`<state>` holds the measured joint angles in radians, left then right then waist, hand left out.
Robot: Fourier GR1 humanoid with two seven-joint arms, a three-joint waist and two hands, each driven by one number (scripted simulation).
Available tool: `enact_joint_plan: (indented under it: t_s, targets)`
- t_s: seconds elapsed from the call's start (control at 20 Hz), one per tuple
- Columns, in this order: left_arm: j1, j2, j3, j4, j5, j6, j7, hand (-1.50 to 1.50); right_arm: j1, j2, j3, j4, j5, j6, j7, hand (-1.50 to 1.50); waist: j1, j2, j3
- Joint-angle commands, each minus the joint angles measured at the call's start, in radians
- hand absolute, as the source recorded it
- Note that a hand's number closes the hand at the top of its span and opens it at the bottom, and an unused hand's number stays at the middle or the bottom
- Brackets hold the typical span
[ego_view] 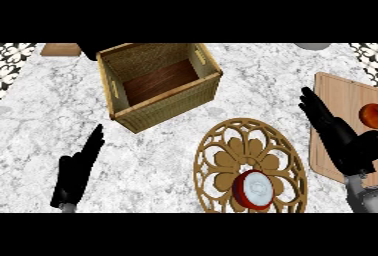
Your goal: Pick the can from the placemat and place it in the basket
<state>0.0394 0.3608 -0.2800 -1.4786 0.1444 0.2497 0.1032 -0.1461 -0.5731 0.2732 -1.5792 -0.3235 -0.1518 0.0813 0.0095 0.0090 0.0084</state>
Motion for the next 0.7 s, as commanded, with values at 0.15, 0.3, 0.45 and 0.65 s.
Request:
enact_joint_plan:
  t_s: [0.15,0.3,0.45,0.65]
  targets:
    - [-0.156,0.104,0.076,-0.051,-0.08,-0.015,-0.084,0.0,-0.095,0.152,0.134,-0.146,-0.017,0.037,0.039,1.5,-0.004,-0.013,-0.009]
    - [-0.147,0.093,0.076,-0.07,-0.056,-0.014,-0.067,0.0,-0.088,0.356,-0.089,-0.153,-0.119,-0.231,-0.09,1.5,-0.106,-0.055,0.041]
    - [-0.227,0.149,0.094,-0.095,-0.057,-0.081,-0.093,0.0,-0.127,0.561,0.354,-0.164,0.043,-0.275,-0.026,1.5,0.014,-0.017,-0.011]
    - [-0.232,0.142,0.101,-0.09,-0.057,-0.084,-0.099,0.0,-0.214,0.568,0.509,-0.155,0.317,-0.56,0.089,-1.5,-0.006,-0.023,-0.013]
